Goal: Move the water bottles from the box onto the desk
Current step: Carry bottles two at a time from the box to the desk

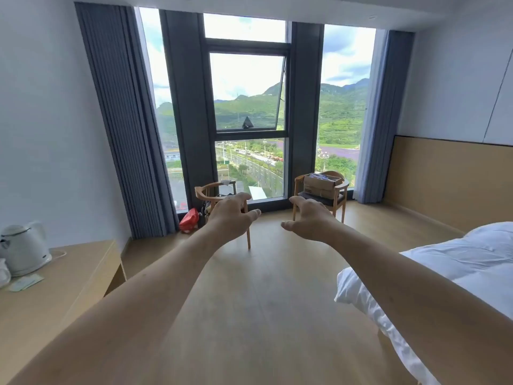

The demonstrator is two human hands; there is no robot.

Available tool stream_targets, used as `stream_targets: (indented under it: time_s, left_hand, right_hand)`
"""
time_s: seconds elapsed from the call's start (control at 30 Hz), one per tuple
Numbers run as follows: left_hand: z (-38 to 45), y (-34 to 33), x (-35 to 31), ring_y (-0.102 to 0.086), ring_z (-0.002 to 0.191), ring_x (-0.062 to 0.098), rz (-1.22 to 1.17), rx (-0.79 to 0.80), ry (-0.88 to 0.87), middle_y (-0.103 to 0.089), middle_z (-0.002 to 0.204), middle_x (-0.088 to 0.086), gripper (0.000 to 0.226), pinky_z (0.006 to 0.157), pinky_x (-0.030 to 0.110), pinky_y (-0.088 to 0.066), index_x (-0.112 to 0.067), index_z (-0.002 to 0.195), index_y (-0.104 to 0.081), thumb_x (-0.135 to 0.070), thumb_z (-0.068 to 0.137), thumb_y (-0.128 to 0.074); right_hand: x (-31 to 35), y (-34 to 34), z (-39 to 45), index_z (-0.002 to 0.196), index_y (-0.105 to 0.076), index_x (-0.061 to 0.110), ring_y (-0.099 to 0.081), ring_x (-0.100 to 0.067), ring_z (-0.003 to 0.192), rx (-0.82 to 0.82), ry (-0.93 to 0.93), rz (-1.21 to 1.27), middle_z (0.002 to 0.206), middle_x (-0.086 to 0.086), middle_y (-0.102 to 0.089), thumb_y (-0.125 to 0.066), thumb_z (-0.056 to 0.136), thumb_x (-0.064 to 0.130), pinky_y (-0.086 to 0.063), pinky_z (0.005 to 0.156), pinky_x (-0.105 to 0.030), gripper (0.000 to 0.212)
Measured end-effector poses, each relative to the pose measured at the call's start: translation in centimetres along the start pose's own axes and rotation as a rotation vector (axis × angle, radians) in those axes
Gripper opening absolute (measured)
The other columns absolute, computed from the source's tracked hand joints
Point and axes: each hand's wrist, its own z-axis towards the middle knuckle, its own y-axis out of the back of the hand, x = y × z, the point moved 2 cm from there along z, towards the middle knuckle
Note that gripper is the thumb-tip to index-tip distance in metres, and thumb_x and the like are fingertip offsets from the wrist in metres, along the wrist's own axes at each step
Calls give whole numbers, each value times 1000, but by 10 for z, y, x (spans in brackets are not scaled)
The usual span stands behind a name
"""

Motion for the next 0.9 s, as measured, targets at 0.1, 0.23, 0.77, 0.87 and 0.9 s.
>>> stream_targets:
  time_s: [0.1,0.23,0.77,0.87,0.9]
  left_hand:
    - [66,-20,3,-57,120,27,-11,19,25,-62,134,7,53,105,48,-50,-21,146,-52,-38,98,-67]
    - [161,-42,1,-56,122,27,-22,26,51,-59,139,8,55,103,43,-50,-22,147,-52,-39,97,-68]
    - [460,-167,53,-48,138,30,-10,100,-18,-51,154,6,58,111,50,-45,-25,149,-49,-41,97,-68]
    - [529,-187,75,-45,141,30,-20,119,-49,-49,156,6,58,113,49,-43,-24,150,-48,-39,97,-68]
    - [554,-191,81,-45,141,30,-20,123,-56,-48,157,6,58,113,47,-43,-23,150,-48,-38,97,-68]
  right_hand:
    - [-24,-4,63,152,-36,24,-43,-29,136,2,-4,21,151,-7,-46,-73,85,48,-45,99,-41,80]
    - [-58,1,153,151,-37,24,-45,-29,133,20,-18,11,148,-7,-47,-72,85,48,-45,93,-40,78]
    - [-177,-50,422,155,-32,24,-37,-30,142,62,-140,13,155,-8,-41,-71,87,47,-40,109,-44,82]
    - [-198,-61,485,154,-34,23,-41,-28,138,58,-175,-8,152,-8,-43,-71,87,47,-41,106,-41,80]
    - [-203,-63,508,153,-35,23,-42,-28,136,53,-188,-16,150,-8,-45,-70,87,47,-42,104,-40,79]
